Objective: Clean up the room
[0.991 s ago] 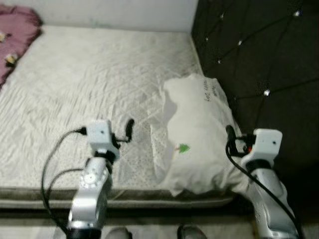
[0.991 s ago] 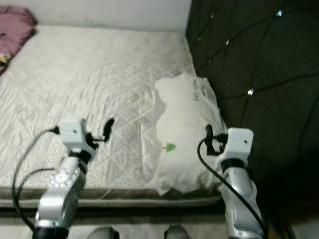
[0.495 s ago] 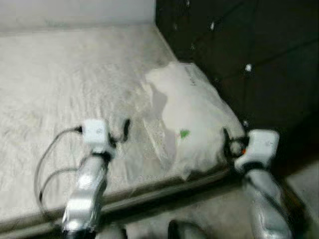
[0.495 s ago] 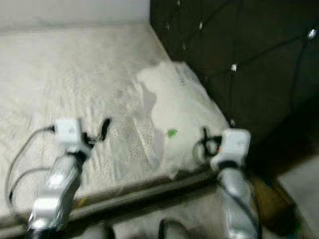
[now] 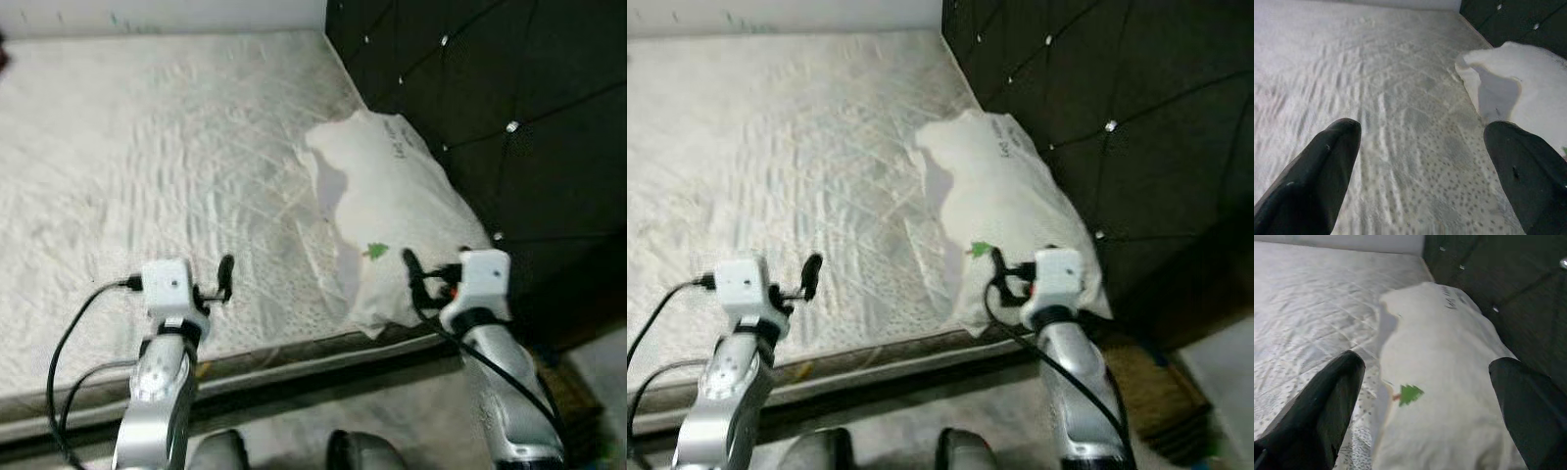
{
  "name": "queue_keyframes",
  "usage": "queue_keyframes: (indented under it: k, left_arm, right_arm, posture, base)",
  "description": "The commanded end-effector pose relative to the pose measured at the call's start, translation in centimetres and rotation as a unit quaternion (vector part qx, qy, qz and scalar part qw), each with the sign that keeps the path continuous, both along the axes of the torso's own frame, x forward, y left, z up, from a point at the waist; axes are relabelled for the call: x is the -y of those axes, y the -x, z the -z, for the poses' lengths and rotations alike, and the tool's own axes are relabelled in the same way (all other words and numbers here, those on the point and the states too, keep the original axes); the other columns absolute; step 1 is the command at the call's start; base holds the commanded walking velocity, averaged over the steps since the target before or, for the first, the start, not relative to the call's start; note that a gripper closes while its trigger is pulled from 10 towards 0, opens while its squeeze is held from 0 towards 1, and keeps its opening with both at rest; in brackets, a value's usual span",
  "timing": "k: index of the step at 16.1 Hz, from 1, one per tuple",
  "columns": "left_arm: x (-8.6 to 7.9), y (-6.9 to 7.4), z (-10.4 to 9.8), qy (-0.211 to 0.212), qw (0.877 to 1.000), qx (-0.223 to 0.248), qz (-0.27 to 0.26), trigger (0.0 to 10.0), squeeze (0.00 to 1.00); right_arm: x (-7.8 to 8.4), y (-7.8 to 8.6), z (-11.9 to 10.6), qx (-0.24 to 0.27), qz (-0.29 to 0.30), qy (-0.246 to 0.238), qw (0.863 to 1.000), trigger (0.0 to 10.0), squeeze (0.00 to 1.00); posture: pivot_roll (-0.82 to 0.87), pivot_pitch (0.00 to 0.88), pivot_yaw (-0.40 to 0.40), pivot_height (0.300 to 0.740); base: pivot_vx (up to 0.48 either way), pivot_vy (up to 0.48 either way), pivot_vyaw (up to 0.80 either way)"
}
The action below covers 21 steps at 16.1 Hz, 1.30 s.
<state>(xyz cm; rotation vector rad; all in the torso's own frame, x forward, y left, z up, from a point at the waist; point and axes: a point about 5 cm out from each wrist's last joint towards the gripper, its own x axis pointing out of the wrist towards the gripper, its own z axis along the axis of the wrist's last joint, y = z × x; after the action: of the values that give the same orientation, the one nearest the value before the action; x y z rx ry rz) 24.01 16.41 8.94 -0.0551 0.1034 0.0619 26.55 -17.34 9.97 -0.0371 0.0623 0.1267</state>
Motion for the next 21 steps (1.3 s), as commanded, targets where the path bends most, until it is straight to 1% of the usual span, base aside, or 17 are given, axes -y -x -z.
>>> queue_keyframes:
  k: [1, 3, 5, 8, 9, 10, 13, 14, 15, 16, 18, 21]
  left_arm:
    - [-0.3, 0.3, -0.4, -0.007, 1.0, 0.011, -0.013, 10.0, 0.0]
    - [-0.6, 0.8, -0.3, -0.007, 1.0, 0.007, -0.026, 10.0, 0.0]
    - [-0.6, 0.8, -0.4, -0.016, 1.0, 0.008, -0.025, 10.0, 0.0]
    - [-0.1, -0.2, -0.7, -0.024, 1.0, 0.013, 0.01, 10.0, 0.0]
    - [0.1, -0.5, -0.7, -0.024, 0.999, 0.012, 0.021, 10.0, 0.0]
    - [0.6, -1.1, -0.8, -0.025, 0.999, 0.012, 0.041, 10.0, 0.0]
    - [1.3, -2.2, -1.0, -0.025, 0.997, 0.015, 0.069, 10.0, 0.0]
    - [1.6, -2.5, -1.0, -0.024, 0.996, 0.016, 0.079, 10.0, 0.0]
    - [1.6, -2.6, -1.0, -0.023, 0.996, 0.016, 0.08, 10.0, 0.0]
    - [1.6, -2.8, -1.0, -0.024, 0.996, 0.017, 0.082, 10.0, 0.0]
    - [1.4, -3.0, -1.2, -0.024, 0.996, 0.023, 0.081, 10.0, 0.0]
    - [0.8, -2.7, -0.9, -0.021, 0.997, 0.016, 0.07, 10.0, 0.0]
  right_arm:
    - [-0.1, -0.1, 0.5, -0.016, -0.01, 0.001, 1.0, 10.0, 0.0]
    - [-0.4, -0.5, 0.5, -0.016, -0.02, -0.002, 1.0, 10.0, 0.0]
    - [-0.4, -0.5, 0.7, -0.018, -0.02, -0.001, 1.0, 10.0, 0.0]
    - [-0.1, 0.2, 1.0, -0.013, 0.009, -0.005, 1.0, 10.0, 0.0]
    - [0.0, 0.4, 1.0, -0.011, 0.018, -0.005, 1.0, 10.0, 0.0]
    - [0.4, 0.8, 1.1, -0.007, 0.038, -0.009, 0.999, 10.0, 0.0]
    - [1.0, 1.6, 1.2, -0.003, 0.072, -0.01, 0.997, 10.0, 0.0]
    - [1.2, 1.9, 1.2, -0.001, 0.083, -0.01, 0.996, 10.0, 0.0]
    - [1.2, 1.9, 1.2, -0.001, 0.085, -0.009, 0.996, 10.0, 0.0]
    - [1.2, 1.8, 1.1, 0.002, 0.089, -0.007, 0.996, 10.0, 0.0]
    - [1.5, 1.2, 0.2, 0.019, 0.097, 0.003, 0.995, 10.0, 0.0]
    - [1.5, 0.8, 0.3, 0.019, 0.093, 0.005, 0.995, 10.0, 0.0]
  posture:
    - [0.05, 0.135, -0.114, 0.74]
    - [0.06, 0.14, -0.121, 0.74]
    - [0.05, 0.143, -0.113, 0.74]
    - [0.01, 0.135, -0.052, 0.74]
    - [0.01, 0.134, -0.046, 0.74]
    - [-0.02, 0.129, -0.005, 0.74]
    - [-0.06, 0.126, 0.042, 0.74]
    - [-0.07, 0.127, 0.045, 0.74]
    - [-0.08, 0.129, 0.043, 0.74]
    - [-0.08, 0.131, 0.035, 0.74]
    - [-0.09, 0.137, 0.03, 0.74]
    - [-0.06, 0.135, 0.032, 0.74]
  base:
    - [0.0, 0.0, 0.0]
    - [0.0, 0.0, 0.0]
    - [0.0, 0.0, 0.0]
    - [0.0, 0.0, 0.0]
    - [0.0, 0.0, 0.0]
    - [0.0, 0.0, 0.0]
    - [0.0, 0.0, 0.0]
    - [0.0, 0.0, 0.0]
    - [0.0, 0.0, 0.0]
    - [0.0, 0.0, 0.0]
    - [0.0, 0.0, 0.0]
    - [0.0, 0.099, 0.0]
